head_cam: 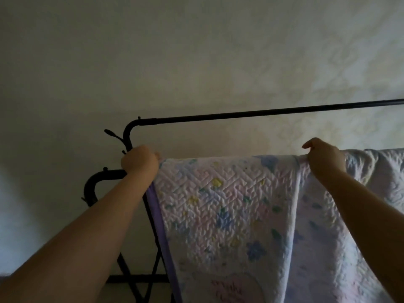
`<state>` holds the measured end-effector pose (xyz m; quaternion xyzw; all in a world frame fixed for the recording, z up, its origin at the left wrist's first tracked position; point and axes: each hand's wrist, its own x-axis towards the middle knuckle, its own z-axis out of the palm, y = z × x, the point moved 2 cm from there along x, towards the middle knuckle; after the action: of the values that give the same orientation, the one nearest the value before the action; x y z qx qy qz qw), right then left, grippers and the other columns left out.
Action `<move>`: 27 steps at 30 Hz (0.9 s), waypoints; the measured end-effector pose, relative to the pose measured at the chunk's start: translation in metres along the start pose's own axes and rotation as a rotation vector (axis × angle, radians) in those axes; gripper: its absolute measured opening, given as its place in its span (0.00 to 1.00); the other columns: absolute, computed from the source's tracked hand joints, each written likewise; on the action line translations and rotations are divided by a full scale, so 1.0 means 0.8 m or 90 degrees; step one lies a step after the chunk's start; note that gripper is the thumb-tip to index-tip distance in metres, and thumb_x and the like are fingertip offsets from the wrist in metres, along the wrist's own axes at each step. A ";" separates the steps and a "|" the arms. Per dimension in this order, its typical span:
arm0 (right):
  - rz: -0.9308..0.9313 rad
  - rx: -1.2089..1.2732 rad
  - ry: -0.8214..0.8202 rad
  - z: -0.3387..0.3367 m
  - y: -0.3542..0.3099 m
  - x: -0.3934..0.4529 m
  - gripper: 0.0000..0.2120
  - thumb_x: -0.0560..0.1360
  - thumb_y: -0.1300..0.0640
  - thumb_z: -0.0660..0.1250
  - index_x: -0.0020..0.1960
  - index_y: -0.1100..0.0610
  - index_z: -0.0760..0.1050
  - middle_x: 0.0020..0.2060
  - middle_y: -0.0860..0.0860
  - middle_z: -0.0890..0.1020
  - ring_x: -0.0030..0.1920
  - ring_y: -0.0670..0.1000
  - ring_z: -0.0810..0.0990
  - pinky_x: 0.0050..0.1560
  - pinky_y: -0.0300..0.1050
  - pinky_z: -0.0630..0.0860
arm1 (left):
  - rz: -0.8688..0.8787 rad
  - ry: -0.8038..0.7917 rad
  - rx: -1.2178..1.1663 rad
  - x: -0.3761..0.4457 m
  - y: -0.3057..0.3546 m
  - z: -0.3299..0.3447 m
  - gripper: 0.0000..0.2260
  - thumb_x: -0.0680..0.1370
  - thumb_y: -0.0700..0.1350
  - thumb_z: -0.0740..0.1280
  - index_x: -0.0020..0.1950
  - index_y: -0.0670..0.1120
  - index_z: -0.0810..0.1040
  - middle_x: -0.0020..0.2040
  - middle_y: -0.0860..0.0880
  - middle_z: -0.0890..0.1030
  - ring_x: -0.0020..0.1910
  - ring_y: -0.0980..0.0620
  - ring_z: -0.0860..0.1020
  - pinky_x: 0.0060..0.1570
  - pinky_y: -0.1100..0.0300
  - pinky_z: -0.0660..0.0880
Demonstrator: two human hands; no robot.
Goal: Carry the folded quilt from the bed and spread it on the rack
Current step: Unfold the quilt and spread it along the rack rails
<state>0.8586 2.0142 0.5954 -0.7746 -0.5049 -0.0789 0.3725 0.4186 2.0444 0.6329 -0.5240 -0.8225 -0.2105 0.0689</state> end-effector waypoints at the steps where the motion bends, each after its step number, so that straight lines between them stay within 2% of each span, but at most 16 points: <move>1: 0.011 -0.004 -0.004 0.001 -0.003 0.000 0.18 0.76 0.65 0.53 0.56 0.50 0.77 0.46 0.58 0.83 0.47 0.62 0.78 0.49 0.53 0.75 | 0.016 0.004 0.046 -0.002 0.006 -0.001 0.12 0.79 0.47 0.63 0.48 0.39 0.80 0.44 0.41 0.80 0.40 0.44 0.77 0.39 0.56 0.73; 2: 0.020 -0.003 -0.007 0.001 -0.004 0.001 0.19 0.76 0.66 0.53 0.57 0.50 0.76 0.46 0.58 0.83 0.48 0.62 0.78 0.49 0.54 0.75 | 0.046 0.015 0.087 -0.004 0.014 -0.001 0.09 0.78 0.43 0.63 0.53 0.40 0.79 0.49 0.41 0.80 0.46 0.43 0.78 0.45 0.53 0.75; 4: 0.019 -0.008 -0.007 0.000 -0.003 0.000 0.19 0.76 0.66 0.54 0.58 0.50 0.76 0.48 0.58 0.83 0.49 0.62 0.78 0.49 0.54 0.76 | 0.148 0.042 0.131 -0.014 0.038 0.001 0.11 0.78 0.40 0.63 0.59 0.44 0.75 0.58 0.41 0.76 0.57 0.40 0.74 0.55 0.49 0.71; 6: 0.004 -0.021 0.001 -0.003 0.002 0.003 0.18 0.76 0.67 0.55 0.58 0.51 0.76 0.48 0.57 0.84 0.49 0.61 0.79 0.50 0.54 0.76 | 0.249 0.077 0.108 -0.034 0.068 0.004 0.09 0.78 0.41 0.61 0.56 0.45 0.77 0.55 0.42 0.77 0.56 0.40 0.73 0.54 0.50 0.69; 9: -0.029 -0.024 0.036 -0.006 0.002 0.002 0.16 0.77 0.67 0.57 0.57 0.53 0.77 0.47 0.57 0.84 0.49 0.60 0.79 0.53 0.56 0.75 | 0.377 0.125 -0.009 -0.081 0.115 0.009 0.10 0.79 0.44 0.59 0.49 0.45 0.80 0.49 0.42 0.80 0.50 0.40 0.76 0.47 0.52 0.70; 12: -0.101 0.002 0.119 -0.012 -0.002 -0.009 0.13 0.78 0.65 0.59 0.55 0.54 0.78 0.47 0.55 0.84 0.51 0.59 0.77 0.51 0.57 0.75 | 0.479 0.116 -0.107 -0.131 0.169 0.021 0.12 0.79 0.48 0.59 0.52 0.49 0.81 0.50 0.45 0.82 0.51 0.41 0.76 0.47 0.53 0.70; 14: -0.129 0.076 0.158 -0.011 -0.007 -0.020 0.11 0.78 0.64 0.60 0.54 0.55 0.79 0.49 0.55 0.82 0.49 0.57 0.78 0.47 0.54 0.76 | 0.531 0.085 -0.156 -0.158 0.202 0.032 0.12 0.80 0.49 0.59 0.54 0.49 0.81 0.49 0.45 0.81 0.50 0.41 0.77 0.47 0.53 0.70; 17: -0.152 0.195 0.138 -0.006 -0.005 -0.035 0.10 0.78 0.62 0.61 0.53 0.56 0.80 0.48 0.55 0.83 0.46 0.56 0.80 0.45 0.52 0.78 | 0.554 0.078 -0.196 -0.194 0.247 0.050 0.12 0.81 0.48 0.58 0.59 0.48 0.78 0.50 0.45 0.81 0.50 0.42 0.78 0.48 0.53 0.70; 20: -0.190 0.183 0.074 -0.002 0.005 -0.039 0.10 0.79 0.59 0.60 0.54 0.55 0.80 0.49 0.53 0.83 0.50 0.55 0.79 0.52 0.52 0.76 | 0.530 0.075 -0.240 -0.215 0.278 0.063 0.15 0.80 0.43 0.59 0.67 0.49 0.74 0.57 0.45 0.81 0.54 0.44 0.79 0.57 0.52 0.72; 23: -0.210 0.180 0.000 -0.007 0.018 -0.031 0.10 0.79 0.57 0.61 0.52 0.55 0.81 0.50 0.52 0.83 0.52 0.54 0.78 0.54 0.48 0.73 | 0.501 0.071 -0.302 -0.214 0.285 0.070 0.12 0.80 0.44 0.62 0.63 0.47 0.77 0.56 0.45 0.82 0.53 0.44 0.79 0.56 0.52 0.73; 27: -0.222 0.202 -0.063 -0.015 0.024 -0.026 0.09 0.77 0.57 0.65 0.53 0.54 0.82 0.48 0.50 0.84 0.51 0.52 0.79 0.52 0.45 0.73 | 0.515 0.106 -0.312 -0.210 0.271 0.073 0.09 0.81 0.48 0.62 0.53 0.43 0.76 0.45 0.42 0.83 0.45 0.41 0.80 0.46 0.50 0.72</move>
<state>0.8681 1.9874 0.5840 -0.6103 -0.6551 -0.0235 0.4449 0.6924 2.0076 0.5835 -0.7841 -0.4705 -0.3958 0.0851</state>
